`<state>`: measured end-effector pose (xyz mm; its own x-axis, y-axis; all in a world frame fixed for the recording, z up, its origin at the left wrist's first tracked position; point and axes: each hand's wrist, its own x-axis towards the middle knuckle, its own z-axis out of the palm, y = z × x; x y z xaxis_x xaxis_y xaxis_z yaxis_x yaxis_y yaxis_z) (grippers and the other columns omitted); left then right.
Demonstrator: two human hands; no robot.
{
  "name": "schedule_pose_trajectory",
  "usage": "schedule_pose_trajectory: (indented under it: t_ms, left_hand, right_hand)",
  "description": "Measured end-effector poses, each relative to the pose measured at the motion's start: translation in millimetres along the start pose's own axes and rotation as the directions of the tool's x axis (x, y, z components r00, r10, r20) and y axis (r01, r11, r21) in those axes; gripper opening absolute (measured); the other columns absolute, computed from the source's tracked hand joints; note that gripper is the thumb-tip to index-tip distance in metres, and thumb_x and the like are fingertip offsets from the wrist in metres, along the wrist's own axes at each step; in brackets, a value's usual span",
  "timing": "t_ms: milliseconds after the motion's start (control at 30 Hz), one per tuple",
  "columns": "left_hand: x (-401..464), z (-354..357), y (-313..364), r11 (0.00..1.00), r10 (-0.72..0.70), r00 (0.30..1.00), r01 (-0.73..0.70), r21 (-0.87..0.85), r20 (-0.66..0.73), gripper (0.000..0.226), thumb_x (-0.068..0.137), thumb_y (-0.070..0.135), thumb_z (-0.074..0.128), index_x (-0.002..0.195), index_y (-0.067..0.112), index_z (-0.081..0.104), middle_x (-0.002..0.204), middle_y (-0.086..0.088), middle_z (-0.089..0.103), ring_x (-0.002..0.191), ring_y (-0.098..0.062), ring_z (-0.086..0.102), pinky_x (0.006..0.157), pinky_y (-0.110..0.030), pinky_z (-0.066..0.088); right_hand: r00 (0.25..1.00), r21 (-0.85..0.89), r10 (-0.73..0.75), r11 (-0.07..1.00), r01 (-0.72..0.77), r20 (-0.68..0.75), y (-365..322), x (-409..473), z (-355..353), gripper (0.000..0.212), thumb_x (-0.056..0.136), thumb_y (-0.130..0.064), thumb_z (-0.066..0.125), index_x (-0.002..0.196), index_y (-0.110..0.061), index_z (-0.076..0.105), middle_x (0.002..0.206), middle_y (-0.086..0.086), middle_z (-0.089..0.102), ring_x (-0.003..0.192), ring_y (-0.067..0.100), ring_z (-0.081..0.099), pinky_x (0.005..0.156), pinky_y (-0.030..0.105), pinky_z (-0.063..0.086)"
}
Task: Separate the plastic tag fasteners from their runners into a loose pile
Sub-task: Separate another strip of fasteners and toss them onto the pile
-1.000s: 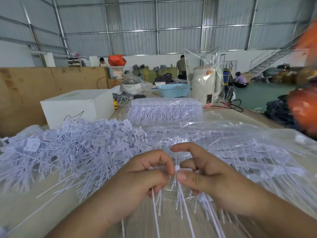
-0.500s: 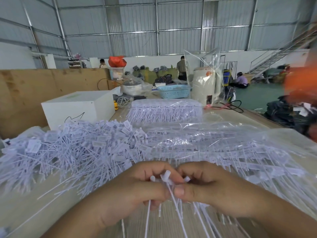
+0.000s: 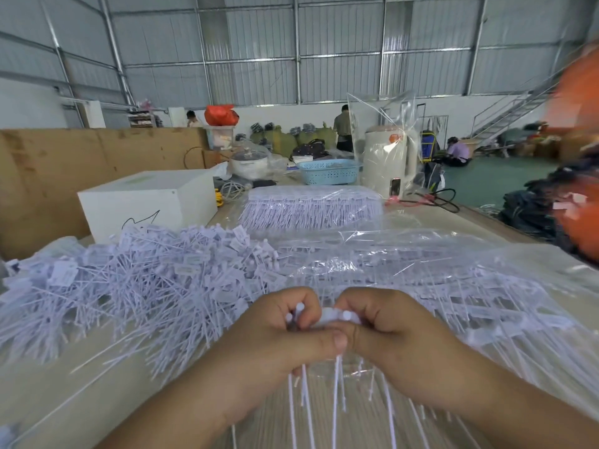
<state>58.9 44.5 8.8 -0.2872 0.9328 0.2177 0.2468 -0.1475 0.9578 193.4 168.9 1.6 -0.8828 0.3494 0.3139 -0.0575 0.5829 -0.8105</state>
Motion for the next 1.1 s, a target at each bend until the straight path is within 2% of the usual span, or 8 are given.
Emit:
schedule_pose_trajectory:
  t_ms: [233,333,433,533,700,800,933,1100]
  left_hand:
    - [3.8,-8.3,-9.1,0.999,0.005,0.944,0.012,0.049,-0.329,0.040,0.061,0.036,0.080,0.055,0.025,0.042,0.050,0.008,0.032,0.056,-0.018,0.032,0.060,-0.031,0.028]
    - [3.4,-10.7,-9.7,0.997,-0.013,0.979,0.027,0.066,-0.204,0.032,0.052,0.044,0.080,0.060,0.027,0.054,0.053,0.011,0.043,0.053,-0.013,0.043,0.056,-0.023,0.033]
    - [1.2,-3.5,-11.5,0.996,0.012,1.000,-0.009,0.092,-0.026,0.024,0.056,0.036,0.077,0.070,0.029,0.060,0.063,0.007,0.053,0.061,-0.011,0.049,0.059,-0.022,0.038]
    - [-0.2,-3.5,-9.8,0.994,0.024,0.998,-0.030,0.107,0.057,0.022,0.059,0.029,0.072,0.076,0.029,0.059,0.069,0.005,0.055,0.064,-0.012,0.047,0.061,-0.024,0.037]
    - [1.5,-7.0,-5.6,0.999,0.018,0.985,-0.025,0.040,0.172,0.032,0.069,0.019,0.072,0.098,0.030,0.069,0.097,-0.007,0.069,0.079,-0.009,0.060,0.069,-0.018,0.046]
    - [0.6,-4.0,-5.5,0.992,-0.021,0.949,-0.018,0.121,0.314,0.036,0.070,0.012,0.069,0.102,0.029,0.071,0.095,0.004,0.068,0.083,-0.005,0.059,0.071,-0.014,0.044]
    - [-0.1,-2.4,-5.6,0.985,-0.051,0.949,-0.004,0.175,0.312,0.021,0.072,0.018,0.074,0.089,0.030,0.070,0.077,0.016,0.060,0.073,-0.001,0.055,0.069,-0.015,0.042]
    - [-6.1,-18.3,5.8,0.999,-0.046,0.943,0.043,0.017,0.329,0.013,0.066,0.023,0.072,0.074,0.031,0.067,0.067,0.017,0.057,0.062,-0.002,0.052,0.059,-0.017,0.045]
  right_hand:
    - [0.884,0.146,0.114,0.988,-0.052,-0.454,-6.7,5.1,-22.3,0.027,0.085,-0.039,0.063,0.068,-0.019,0.056,0.052,-0.002,0.035,0.047,0.016,0.032,0.043,0.023,0.031]
    - [0.974,0.139,0.056,0.990,-0.026,-0.218,-7.8,-0.8,-25.9,0.018,0.074,-0.047,0.065,0.084,-0.034,0.061,0.059,-0.001,0.038,0.054,0.018,0.033,0.048,0.029,0.030]
    - [0.999,0.102,-0.013,0.995,0.008,0.046,0.8,-1.3,-8.0,0.040,0.083,-0.042,0.072,0.114,-0.051,0.049,0.068,-0.004,0.045,0.060,0.013,0.043,0.056,0.026,0.036]
    - [0.998,0.082,-0.038,0.996,0.034,0.054,6.2,1.8,-1.9,0.059,0.078,-0.039,0.071,0.126,-0.053,0.039,0.075,-0.007,0.048,0.066,0.007,0.048,0.063,0.021,0.038]
    - [0.996,0.139,-0.011,0.990,-0.001,0.084,8.1,2.1,-6.4,0.077,0.075,-0.035,0.076,0.136,-0.046,0.032,0.089,0.001,0.060,0.082,0.021,0.062,0.077,0.042,0.049]
    - [0.994,0.101,-0.026,0.995,0.015,0.107,8.8,1.2,-3.2,0.081,0.073,-0.041,0.076,0.139,-0.046,0.030,0.080,-0.010,0.054,0.075,0.009,0.056,0.074,0.031,0.044]
    - [0.988,0.107,-0.022,0.994,0.006,0.154,6.0,0.9,-2.1,0.063,0.076,-0.046,0.070,0.134,-0.040,0.043,0.081,-0.010,0.054,0.076,0.009,0.055,0.073,0.032,0.043]
    - [0.958,0.037,0.054,0.997,-0.067,0.280,1.6,-1.8,-23.8,0.025,0.089,-0.046,0.058,0.082,-0.023,0.064,0.073,-0.004,0.053,0.070,0.014,0.052,0.069,0.030,0.041]
